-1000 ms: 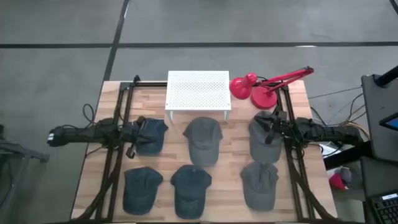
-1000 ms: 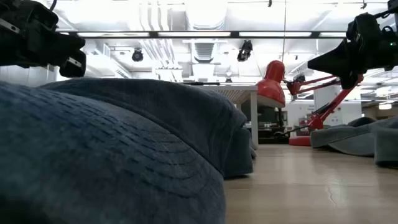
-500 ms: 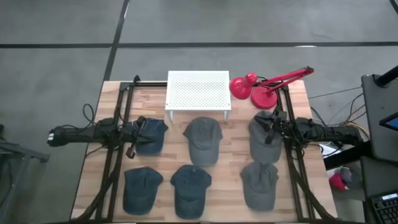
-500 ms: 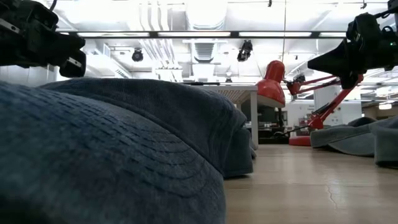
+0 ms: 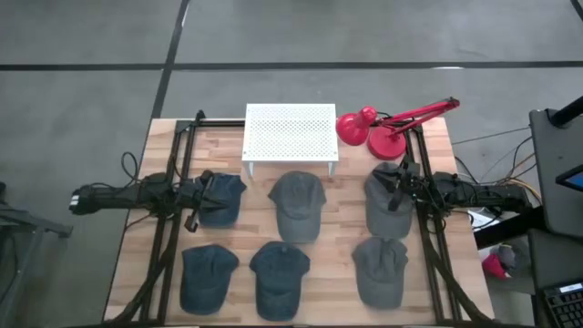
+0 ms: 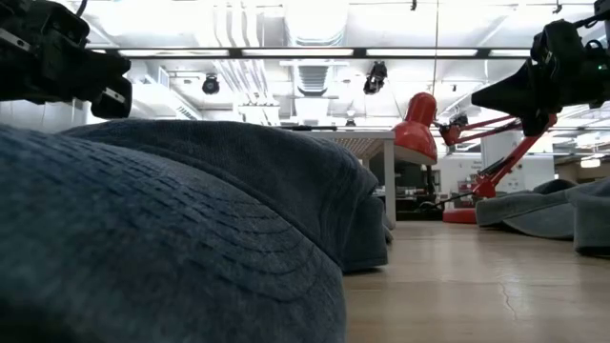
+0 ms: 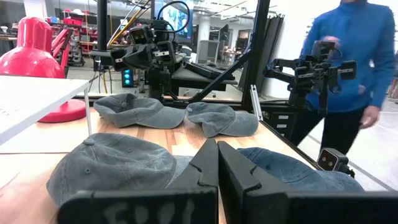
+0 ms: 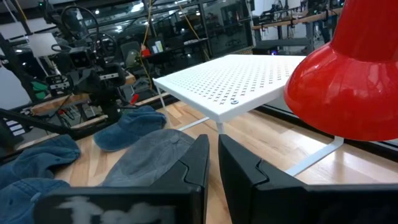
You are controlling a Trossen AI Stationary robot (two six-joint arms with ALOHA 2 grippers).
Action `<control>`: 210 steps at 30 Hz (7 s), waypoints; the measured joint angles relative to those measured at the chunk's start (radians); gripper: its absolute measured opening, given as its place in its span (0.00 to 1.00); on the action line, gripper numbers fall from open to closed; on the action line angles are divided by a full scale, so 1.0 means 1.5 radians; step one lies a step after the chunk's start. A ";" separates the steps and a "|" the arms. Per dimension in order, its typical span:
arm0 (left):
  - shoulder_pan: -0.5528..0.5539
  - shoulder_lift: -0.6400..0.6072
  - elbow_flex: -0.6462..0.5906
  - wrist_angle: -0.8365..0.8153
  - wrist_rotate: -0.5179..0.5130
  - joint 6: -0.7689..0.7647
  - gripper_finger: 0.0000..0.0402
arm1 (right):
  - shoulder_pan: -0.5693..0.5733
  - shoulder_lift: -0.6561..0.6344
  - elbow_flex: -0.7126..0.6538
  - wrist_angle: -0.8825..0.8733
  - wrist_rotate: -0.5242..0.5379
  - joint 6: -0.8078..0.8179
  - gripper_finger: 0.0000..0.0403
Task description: Pick & Place hat
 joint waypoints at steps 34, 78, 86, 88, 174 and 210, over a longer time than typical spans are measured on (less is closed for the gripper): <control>0.000 0.000 0.000 0.000 0.000 0.000 0.00 | -0.002 0.000 0.000 0.003 0.017 -0.339 0.08; 0.000 -0.001 -0.001 0.093 -0.022 -0.377 0.00 | -0.001 0.261 0.383 -0.342 -0.036 0.242 0.08; 0.000 -0.001 -0.001 0.093 -0.023 -0.377 0.00 | -0.001 0.475 0.569 -0.738 -0.036 0.412 0.08; 0.000 -0.001 -0.001 0.093 -0.023 -0.377 0.00 | -0.001 0.512 0.594 -0.804 -0.038 0.459 0.08; 0.000 0.000 0.000 0.095 -0.025 -0.219 0.00 | -0.009 1.042 0.473 -0.685 -0.285 0.948 0.75; 0.000 0.000 0.000 0.095 -0.025 -0.183 0.00 | -0.009 0.858 0.479 -0.677 -0.211 0.927 0.02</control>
